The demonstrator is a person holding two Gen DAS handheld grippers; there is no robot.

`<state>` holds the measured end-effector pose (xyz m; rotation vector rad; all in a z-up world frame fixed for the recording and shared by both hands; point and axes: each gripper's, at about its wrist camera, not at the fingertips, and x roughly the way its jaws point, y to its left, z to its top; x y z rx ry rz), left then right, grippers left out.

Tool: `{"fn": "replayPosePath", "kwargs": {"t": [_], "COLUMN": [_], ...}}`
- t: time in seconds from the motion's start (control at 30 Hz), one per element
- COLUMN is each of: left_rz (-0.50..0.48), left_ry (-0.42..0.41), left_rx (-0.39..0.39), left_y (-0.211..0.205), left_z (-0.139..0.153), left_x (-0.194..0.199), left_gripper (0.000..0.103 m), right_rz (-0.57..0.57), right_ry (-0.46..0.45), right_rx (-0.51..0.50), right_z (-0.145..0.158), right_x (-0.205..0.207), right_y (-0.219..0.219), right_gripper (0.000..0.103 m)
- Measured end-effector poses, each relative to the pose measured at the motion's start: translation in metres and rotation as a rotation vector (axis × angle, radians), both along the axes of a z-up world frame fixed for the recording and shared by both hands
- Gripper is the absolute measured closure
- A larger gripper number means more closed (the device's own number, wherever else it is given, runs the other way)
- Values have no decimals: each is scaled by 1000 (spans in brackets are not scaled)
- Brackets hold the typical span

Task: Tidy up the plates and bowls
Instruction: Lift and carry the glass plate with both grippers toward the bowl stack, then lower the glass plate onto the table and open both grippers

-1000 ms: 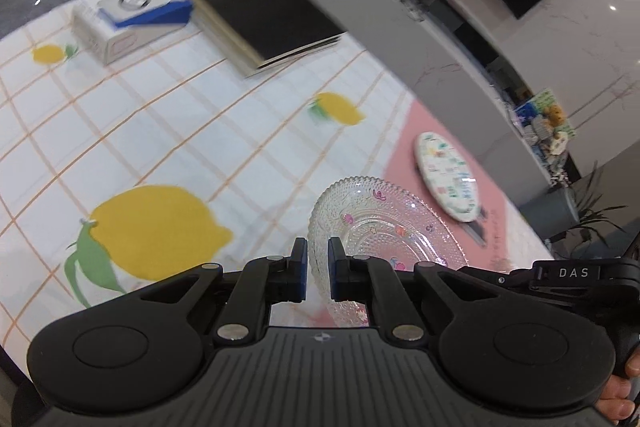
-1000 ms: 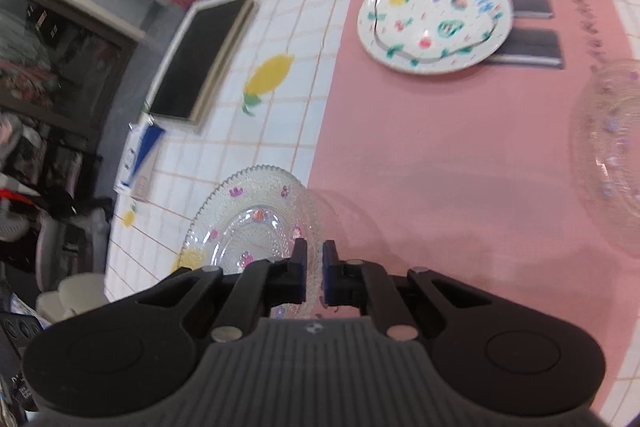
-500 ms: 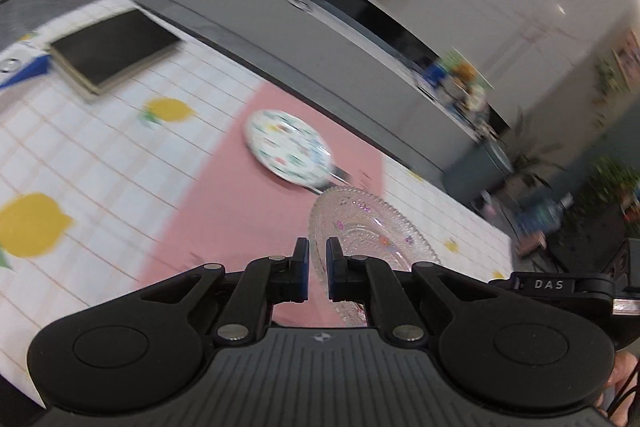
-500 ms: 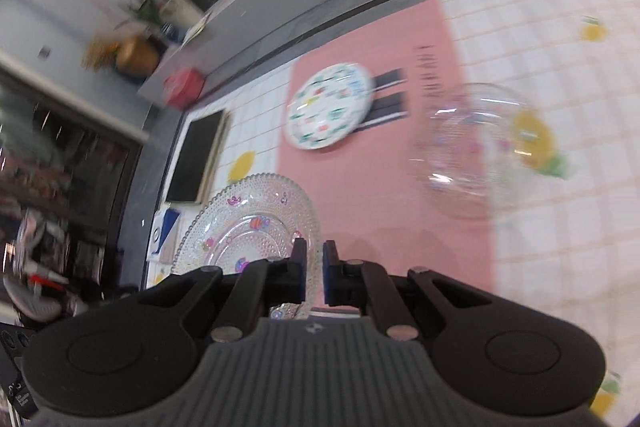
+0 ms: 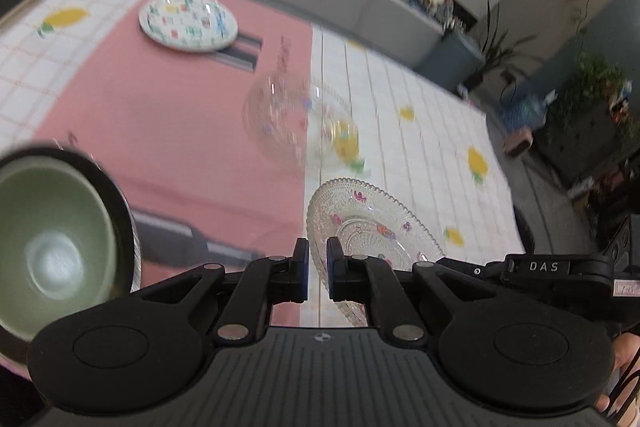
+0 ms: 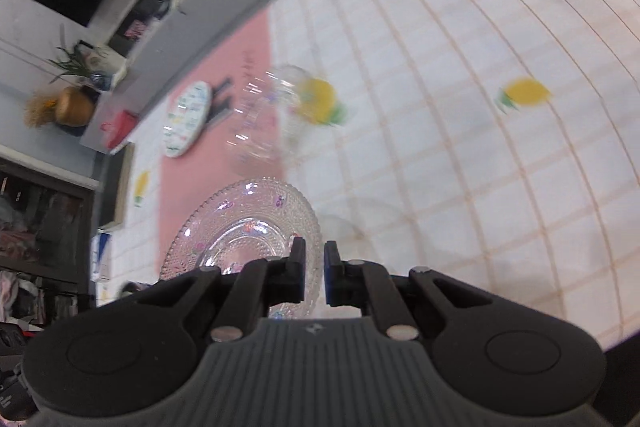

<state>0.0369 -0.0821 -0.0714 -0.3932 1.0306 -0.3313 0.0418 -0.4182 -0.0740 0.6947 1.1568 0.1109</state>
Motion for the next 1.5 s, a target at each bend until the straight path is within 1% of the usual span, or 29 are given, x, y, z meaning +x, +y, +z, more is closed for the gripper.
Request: {"fn": "replayPosePath", "kwargs": {"t": [0.1,0.23,0.43,0.67,0.8,0.97,1.2,1.37,1.47,1.5], "left_rz": [-11,-17,-20,-19,-9,-6,-12,-34,-41,-44], "left_ry": [31,53,67,86,100,102,79,68,72,75], "left_rx": [18,56,102,143,169,194,240,289,301,299], "left_y": [-7,-13,-19,-23,-21,-21,-24,-29,-29,-29], "left_z": [-12,-23,-35,-48,-57,-64,-62,-60,-59,-59], "left_x": [-6,-13,-18,-20,-19,-19,-19,-19,-18,-17], "left_gripper": [94,94,93,93,93,93,93,90,90,88], "right_rz": [-12,-12,-6,11,29,54,84,107,123,129], "right_ry": [37,69,93,105,104,107,95,90,82,81], "right_rx": [-5,-10,-33,-75,-82,-115,-159,-194,-207,-210], "right_z": [-15,-31,-44,-52,-56,-59,-59,-56,-56,-56], "right_x": [-9,-17,-17,-15,-13,-11,-9,-7,-6,-6], "right_y": [-5,-6,-3,3,9,17,29,36,40,40], "right_gripper": [96,96,95,95,94,92,90,89,89,89]}}
